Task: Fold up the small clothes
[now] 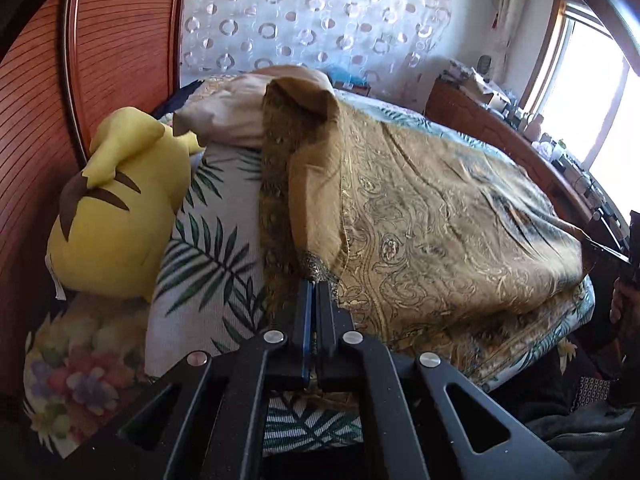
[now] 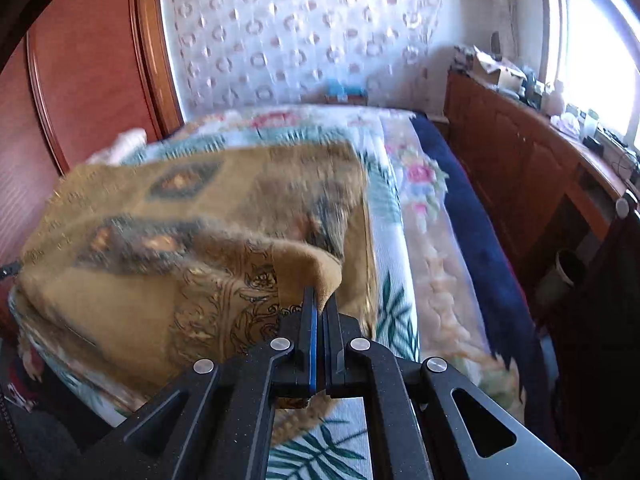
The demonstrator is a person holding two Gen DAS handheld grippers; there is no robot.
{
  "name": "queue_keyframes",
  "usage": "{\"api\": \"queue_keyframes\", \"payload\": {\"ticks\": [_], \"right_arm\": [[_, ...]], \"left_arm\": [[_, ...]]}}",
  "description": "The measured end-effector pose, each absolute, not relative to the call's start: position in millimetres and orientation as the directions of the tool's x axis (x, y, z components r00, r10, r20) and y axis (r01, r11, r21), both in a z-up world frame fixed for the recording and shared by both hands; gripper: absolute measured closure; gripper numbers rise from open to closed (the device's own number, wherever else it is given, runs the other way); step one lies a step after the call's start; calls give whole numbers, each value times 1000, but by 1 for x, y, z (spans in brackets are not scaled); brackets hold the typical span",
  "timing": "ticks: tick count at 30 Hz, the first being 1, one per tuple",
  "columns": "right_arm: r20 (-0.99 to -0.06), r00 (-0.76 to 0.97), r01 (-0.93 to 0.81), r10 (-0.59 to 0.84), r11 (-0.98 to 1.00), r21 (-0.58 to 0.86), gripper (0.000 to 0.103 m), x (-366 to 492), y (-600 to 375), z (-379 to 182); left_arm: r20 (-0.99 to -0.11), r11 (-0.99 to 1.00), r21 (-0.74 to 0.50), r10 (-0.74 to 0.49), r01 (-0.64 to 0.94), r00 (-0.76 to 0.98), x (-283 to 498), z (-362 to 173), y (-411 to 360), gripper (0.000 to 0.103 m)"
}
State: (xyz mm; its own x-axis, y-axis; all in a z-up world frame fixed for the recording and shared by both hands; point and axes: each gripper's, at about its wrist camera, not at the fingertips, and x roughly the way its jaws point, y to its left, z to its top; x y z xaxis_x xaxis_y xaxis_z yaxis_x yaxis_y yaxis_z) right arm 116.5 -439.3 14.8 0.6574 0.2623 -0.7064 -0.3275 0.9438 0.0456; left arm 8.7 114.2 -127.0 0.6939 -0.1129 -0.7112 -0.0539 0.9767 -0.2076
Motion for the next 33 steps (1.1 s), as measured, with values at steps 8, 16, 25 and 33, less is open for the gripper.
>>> {"api": "queue_keyframes", "payload": {"ticks": [8, 16, 25, 33], "right_arm": [[-632, 714, -311, 300, 945, 97, 101, 112, -444, 43], [-598, 738, -313, 314, 943, 108, 101, 102, -450, 64], [-697, 672, -288, 248, 956, 62, 101, 118, -441, 25], [-640, 727, -272, 249, 960, 64, 62, 115, -437, 43]], "left_arm": [[-628, 968, -250, -151, -13, 763, -11, -80, 115, 101], [-640, 978, -209, -113, -31, 761, -19, -70, 117, 101], [-715, 983, -174, -90, -52, 693, -4, -109, 115, 100], [-670, 987, -152, -58, -61, 740, -1, -99, 115, 30]]}}
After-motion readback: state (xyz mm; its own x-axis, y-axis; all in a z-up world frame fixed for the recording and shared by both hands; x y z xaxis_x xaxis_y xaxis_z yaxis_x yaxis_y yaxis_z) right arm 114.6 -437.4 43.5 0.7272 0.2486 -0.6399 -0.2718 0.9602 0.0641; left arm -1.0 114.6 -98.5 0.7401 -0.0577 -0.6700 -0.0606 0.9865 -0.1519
